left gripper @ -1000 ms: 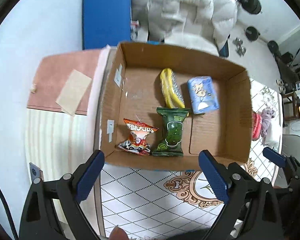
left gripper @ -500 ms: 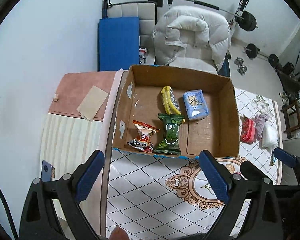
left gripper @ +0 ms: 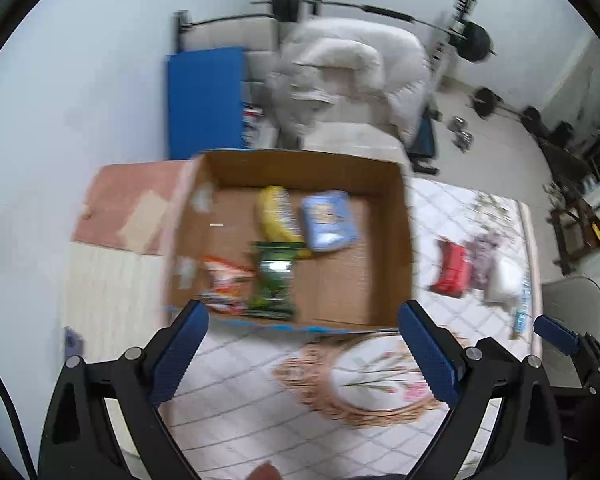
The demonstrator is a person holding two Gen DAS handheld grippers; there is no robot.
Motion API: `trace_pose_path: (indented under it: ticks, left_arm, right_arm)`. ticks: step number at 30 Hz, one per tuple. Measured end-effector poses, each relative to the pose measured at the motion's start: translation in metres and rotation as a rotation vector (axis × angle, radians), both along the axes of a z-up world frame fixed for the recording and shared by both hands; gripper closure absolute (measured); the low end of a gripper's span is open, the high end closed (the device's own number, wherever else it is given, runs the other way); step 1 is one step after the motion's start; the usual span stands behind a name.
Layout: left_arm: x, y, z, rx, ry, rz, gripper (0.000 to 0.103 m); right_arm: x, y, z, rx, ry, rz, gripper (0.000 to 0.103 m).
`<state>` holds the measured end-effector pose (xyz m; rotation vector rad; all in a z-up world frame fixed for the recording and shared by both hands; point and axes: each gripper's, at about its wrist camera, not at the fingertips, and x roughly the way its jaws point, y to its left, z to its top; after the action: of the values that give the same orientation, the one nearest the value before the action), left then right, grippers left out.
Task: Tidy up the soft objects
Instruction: 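Grasp the red snack pack with the left tool while the right tool grasps the white bag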
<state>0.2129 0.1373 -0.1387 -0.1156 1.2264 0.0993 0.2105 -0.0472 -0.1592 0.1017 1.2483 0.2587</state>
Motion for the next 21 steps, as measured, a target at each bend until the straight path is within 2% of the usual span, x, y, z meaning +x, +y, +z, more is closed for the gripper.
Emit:
trace_pose_path:
  ticks: [4,8,11,12,16,20,21]
  left_arm:
    - [0.043,-0.082,-0.031,-0.002,0.034,-0.120,0.006]
    - [0.096,-0.173,-0.100,0.009,0.165,-0.260,0.006]
    - [0.125,-0.220,-0.157,0.037,0.273,-0.321,0.006]
    - [0.135,-0.234,-0.181,0.041,0.323,-0.335,0.006]
    - [0.153,-0.262,-0.245,0.044,0.472,-0.359,0.006]
    - [0.166,-0.268,-0.280,0.050,0.527,-0.339,0.006]
    - [0.167,-0.268,-0.284,0.052,0.526,-0.334,0.011]
  right_arm:
    - [0.015,-0.098,-0.019,-0.036,0.039,-0.144,0.000]
    - [0.038,-0.211,-0.067,-0.080,0.123,-0.328,0.000]
    - [0.062,-0.266,-0.116,-0.064,0.221,-0.392,0.000]
    - [0.072,-0.280,-0.133,-0.053,0.256,-0.401,0.000]
    - [0.108,-0.308,-0.187,-0.026,0.347,-0.389,0.000]
    - [0.133,-0.305,-0.216,0.002,0.402,-0.352,0.000]
    - [0.138,-0.303,-0.223,0.003,0.411,-0.344,0.000]
